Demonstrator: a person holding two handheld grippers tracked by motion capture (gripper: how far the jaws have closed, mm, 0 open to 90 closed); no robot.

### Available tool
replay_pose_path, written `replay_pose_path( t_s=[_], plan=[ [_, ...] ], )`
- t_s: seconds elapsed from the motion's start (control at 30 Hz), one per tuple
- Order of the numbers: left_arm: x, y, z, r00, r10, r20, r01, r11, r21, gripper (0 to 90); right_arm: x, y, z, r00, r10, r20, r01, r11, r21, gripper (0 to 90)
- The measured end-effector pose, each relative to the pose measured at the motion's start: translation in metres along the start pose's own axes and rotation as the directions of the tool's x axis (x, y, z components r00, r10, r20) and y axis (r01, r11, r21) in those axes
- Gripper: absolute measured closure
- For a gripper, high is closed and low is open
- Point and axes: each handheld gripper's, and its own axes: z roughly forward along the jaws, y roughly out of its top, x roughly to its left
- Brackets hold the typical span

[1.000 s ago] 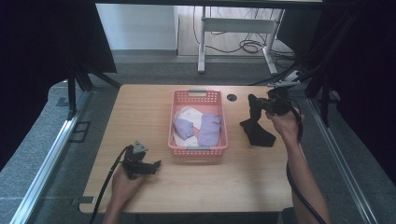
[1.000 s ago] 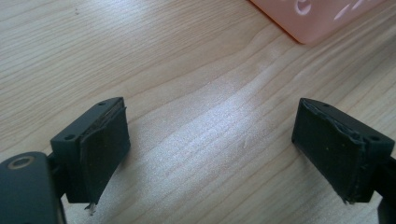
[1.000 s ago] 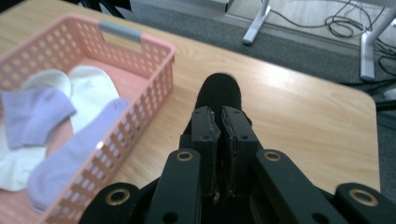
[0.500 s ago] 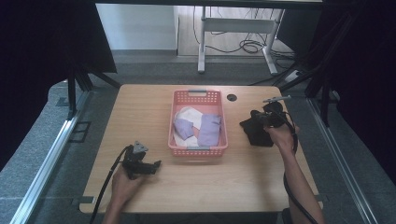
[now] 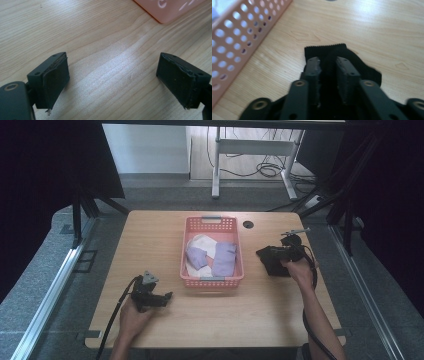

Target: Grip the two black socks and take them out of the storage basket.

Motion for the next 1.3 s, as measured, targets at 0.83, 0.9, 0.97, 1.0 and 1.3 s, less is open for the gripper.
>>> replay_pose_path(
  t_s=[0.83, 0.9, 0.97, 1.0, 1.3],
  plan=[
    [0.000, 0.000, 0.000, 1.0000, 0.001, 0.000, -0.001, 1.0000, 0.000, 10.8, 0.042, -0.002, -0.050, 0.9797, -0.141, -0.143, 0.132, 0.989, -0.072, 23.9],
    [0.000, 0.000, 0.000, 1.0000, 0.005, -0.001, -0.005, 1.0000, 0.004, 10.8, 0.045, -0.005, -0.051, 0.9775, -0.147, -0.151, 0.137, 0.988, -0.073, 22.9],
    [0.000, 0.000, 0.000, 1.0000, 0.005, -0.001, -0.005, 1.0000, 0.003, 10.8, 0.048, -0.009, -0.052, 0.9750, -0.152, -0.162, 0.142, 0.987, -0.069, 21.9],
    [0.000, 0.000, 0.000, 1.0000, 0.005, -0.001, -0.005, 1.0000, 0.003, 10.8, 0.050, -0.011, -0.051, 0.9736, -0.153, -0.170, 0.143, 0.987, -0.068, 21.5],
    [0.000, 0.000, 0.000, 1.0000, 0.000, -0.001, 0.000, 1.0000, 0.000, 10.8, 0.066, -0.031, -0.045, 0.9646, -0.179, -0.194, 0.173, 0.984, -0.047, 19.4]
  ],
)
